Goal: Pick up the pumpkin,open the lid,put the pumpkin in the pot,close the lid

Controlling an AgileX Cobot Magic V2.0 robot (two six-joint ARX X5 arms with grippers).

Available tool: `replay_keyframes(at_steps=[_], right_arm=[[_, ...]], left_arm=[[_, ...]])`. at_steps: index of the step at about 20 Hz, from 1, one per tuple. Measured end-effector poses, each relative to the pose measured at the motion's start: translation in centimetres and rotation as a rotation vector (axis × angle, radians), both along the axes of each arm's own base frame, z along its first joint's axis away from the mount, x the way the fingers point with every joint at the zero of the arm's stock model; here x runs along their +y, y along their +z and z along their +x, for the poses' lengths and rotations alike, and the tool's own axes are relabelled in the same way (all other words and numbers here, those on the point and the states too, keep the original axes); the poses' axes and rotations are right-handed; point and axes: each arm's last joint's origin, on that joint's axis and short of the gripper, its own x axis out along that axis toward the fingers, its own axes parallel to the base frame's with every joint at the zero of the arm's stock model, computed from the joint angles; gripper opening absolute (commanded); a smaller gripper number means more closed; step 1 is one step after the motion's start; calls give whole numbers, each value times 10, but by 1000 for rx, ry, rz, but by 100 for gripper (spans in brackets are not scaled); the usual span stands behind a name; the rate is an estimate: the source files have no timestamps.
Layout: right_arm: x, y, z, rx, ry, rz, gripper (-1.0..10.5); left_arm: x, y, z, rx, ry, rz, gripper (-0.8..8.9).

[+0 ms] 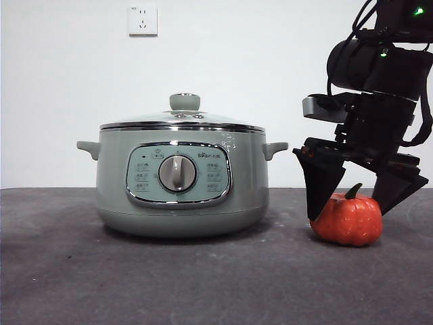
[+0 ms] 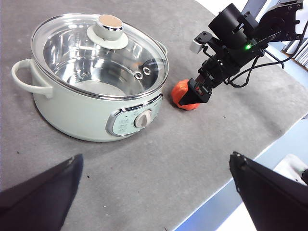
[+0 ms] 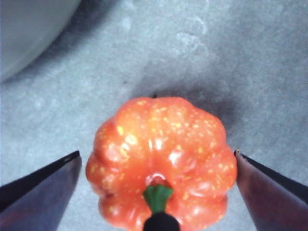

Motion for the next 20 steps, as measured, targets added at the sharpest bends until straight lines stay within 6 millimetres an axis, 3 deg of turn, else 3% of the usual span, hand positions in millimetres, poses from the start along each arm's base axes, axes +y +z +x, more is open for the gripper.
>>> replay_keyframes(at_steps=[1,7,14,17,20], right_arm=[[0,0,0,4,-1,-1,-28],[-2,11,-7,7,-8,1,-10],[-19,103,-55,-251,-33,106,-10],[-30,140,-88,-376,-40,166,-10],[-38,164,-119,-454,-15,252,-10]], left_arm=[[0,0,0,2,0,0,691],[1,2,11,-4,17,-13,691],[-8,6,60,-20,-33,-36,691],[-22,15,96,-39,-39,3,691],[-43,20,131,-46,-74,34,691]])
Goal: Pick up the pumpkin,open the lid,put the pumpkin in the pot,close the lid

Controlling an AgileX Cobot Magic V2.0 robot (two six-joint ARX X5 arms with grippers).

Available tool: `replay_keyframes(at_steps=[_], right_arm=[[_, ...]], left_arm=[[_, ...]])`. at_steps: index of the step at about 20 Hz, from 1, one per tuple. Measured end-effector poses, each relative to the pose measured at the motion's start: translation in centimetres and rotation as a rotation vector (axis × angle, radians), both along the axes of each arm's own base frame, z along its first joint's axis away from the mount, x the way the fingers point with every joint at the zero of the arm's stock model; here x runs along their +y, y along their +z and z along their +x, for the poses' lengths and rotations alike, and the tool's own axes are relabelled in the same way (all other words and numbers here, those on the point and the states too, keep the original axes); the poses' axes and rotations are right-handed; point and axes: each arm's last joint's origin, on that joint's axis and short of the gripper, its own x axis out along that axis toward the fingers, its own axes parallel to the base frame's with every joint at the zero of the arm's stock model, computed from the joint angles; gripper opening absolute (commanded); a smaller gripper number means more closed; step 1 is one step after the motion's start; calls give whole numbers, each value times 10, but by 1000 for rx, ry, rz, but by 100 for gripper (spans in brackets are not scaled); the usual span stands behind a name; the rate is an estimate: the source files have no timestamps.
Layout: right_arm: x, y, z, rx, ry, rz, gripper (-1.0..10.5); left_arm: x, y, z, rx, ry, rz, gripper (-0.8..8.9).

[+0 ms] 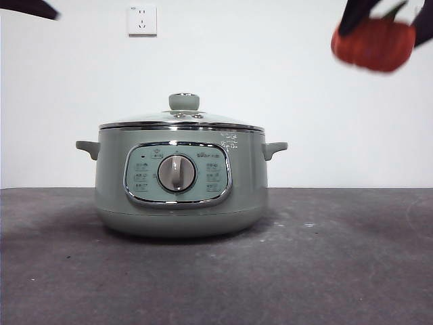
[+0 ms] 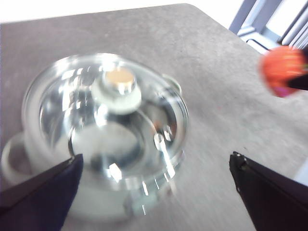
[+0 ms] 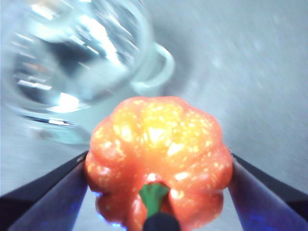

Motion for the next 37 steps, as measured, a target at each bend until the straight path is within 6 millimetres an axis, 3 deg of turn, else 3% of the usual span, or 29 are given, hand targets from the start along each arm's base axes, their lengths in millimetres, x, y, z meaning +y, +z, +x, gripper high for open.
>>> replay_keyframes(at_steps=[4,9,14,19,26,29,32,37], right_arm=[[-7,15,-31,-42,31,59,-10],[-9,25,-53,-69,65,123,-10],[-11,25,-56,-68,60,131,-10],[-11,25,-56,-67,59,132,-10],[-11,25,-56,-67,59,132,-10],[-11,25,-56,-67,59,132,-10],[-11,25,-56,-67,59,132,-10],[-11,25,-56,-67,59,132,-10]], left_arm=[[-33,4,48,-17,6,53,691],[-67,-3,102,-7,-4,86,691],[-95,-36,136,26,12,142,691],[-104,-57,146,66,22,177,691],[-106,-57,146,51,47,205,675],[-107,-58,144,61,41,210,492],[-109,-59,143,72,34,216,484],[-111,-59,142,71,29,219,182]])
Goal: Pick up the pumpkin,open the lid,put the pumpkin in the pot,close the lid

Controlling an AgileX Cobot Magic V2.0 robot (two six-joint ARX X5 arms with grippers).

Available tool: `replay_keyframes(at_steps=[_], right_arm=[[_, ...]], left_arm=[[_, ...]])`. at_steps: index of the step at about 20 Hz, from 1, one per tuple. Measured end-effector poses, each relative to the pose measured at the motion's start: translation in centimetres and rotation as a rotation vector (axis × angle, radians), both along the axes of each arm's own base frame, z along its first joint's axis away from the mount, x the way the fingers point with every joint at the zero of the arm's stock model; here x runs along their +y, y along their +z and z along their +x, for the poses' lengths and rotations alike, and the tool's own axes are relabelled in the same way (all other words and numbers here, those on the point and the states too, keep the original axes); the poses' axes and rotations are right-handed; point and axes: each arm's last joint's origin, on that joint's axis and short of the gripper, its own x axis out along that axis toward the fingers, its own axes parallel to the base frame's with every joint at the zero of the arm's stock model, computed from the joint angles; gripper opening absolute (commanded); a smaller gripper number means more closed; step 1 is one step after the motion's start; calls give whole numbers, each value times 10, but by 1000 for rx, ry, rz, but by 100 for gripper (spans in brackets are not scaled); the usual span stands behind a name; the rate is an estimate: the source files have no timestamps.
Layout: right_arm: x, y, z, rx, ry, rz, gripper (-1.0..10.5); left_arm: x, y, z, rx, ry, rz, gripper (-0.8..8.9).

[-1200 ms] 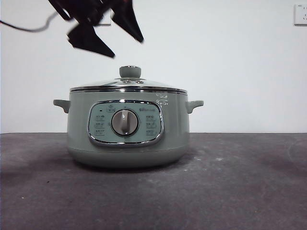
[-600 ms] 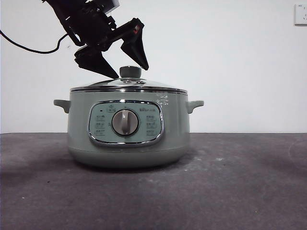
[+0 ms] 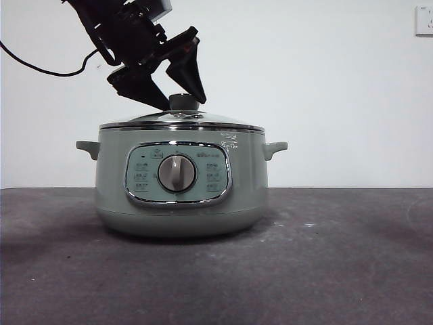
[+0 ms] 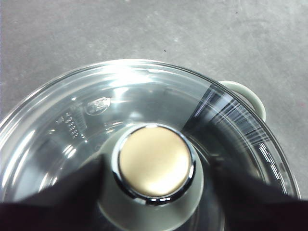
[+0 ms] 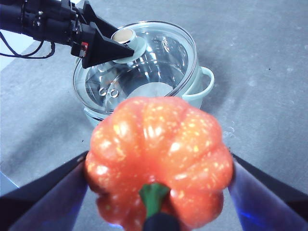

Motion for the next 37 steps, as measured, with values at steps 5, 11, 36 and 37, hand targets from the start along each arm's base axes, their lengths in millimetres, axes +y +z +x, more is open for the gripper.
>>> replay_keyframes(at_steps=[5,11,36,37], right_arm=[[0,0,0,0,0,0,-10],[0,0,0,0,0,0,-10],[124,-28,152,74,189,-54,-13],[136,-31,163,77,203,-63,-13]], left_arm=[[-1,0,0,-6,-2,10,-8],[-1,0,0,-9,-2,9,-8],[119,150,-232,-249,147,-35,-8],[123,150,-240,-244,149,-31,-8]])
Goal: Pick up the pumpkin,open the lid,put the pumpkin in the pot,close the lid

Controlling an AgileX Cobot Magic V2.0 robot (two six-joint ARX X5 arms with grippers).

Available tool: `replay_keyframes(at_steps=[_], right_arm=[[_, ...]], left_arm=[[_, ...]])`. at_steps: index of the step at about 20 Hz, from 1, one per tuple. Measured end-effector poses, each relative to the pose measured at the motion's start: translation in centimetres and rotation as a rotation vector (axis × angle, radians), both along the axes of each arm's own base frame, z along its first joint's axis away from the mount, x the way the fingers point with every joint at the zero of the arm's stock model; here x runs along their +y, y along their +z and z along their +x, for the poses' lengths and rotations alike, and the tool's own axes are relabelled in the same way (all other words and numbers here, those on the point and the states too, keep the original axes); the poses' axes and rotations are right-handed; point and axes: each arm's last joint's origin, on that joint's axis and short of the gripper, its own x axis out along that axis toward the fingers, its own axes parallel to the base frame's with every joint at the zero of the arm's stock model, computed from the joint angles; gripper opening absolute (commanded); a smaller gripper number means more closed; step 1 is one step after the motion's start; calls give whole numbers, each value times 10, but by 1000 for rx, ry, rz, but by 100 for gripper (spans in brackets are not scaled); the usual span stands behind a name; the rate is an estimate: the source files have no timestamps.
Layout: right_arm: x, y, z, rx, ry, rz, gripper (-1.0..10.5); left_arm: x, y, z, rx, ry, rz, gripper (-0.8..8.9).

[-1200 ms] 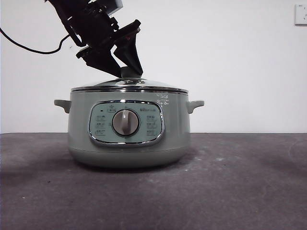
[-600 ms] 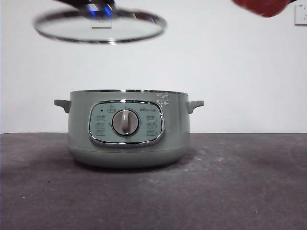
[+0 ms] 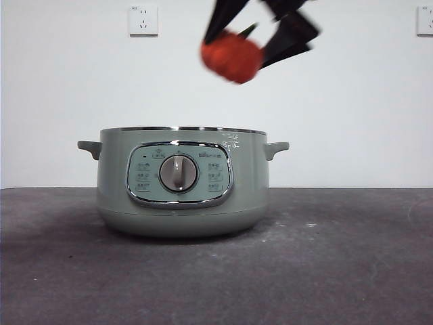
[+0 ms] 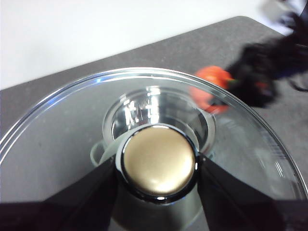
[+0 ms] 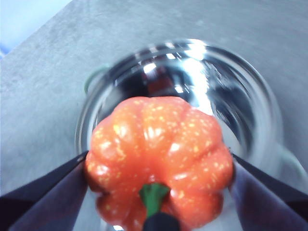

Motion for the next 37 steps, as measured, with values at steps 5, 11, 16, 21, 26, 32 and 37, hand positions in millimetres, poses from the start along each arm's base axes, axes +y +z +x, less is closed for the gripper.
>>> replay_keyframes(at_steps=[5,11,16,21,26,32,37], right_arm=[[52,-33,46,-13,9,-115,-12],[81,-88,65,-25,31,-241,-12],[85,-114,70,24,47,-295,-12],[84,-116,68,49,53,-317,608],[84,-112,65,65,54,-316,608],[30,16,15,-134,-152,-269,598],[-46,110,-79,-203,-232,-137,598]], left_arm=[[12,1,-29,-9,11,-14,-8],[13,-2,-31,22,14,-7,-8],[12,-3,-30,28,14,-4,-8],[13,-3,-30,26,13,-5,-8],[12,-1,-28,9,12,-13,-8],[-5,-4,12,33,-16,24,-8],[-33,-14,74,31,-90,5,-8]])
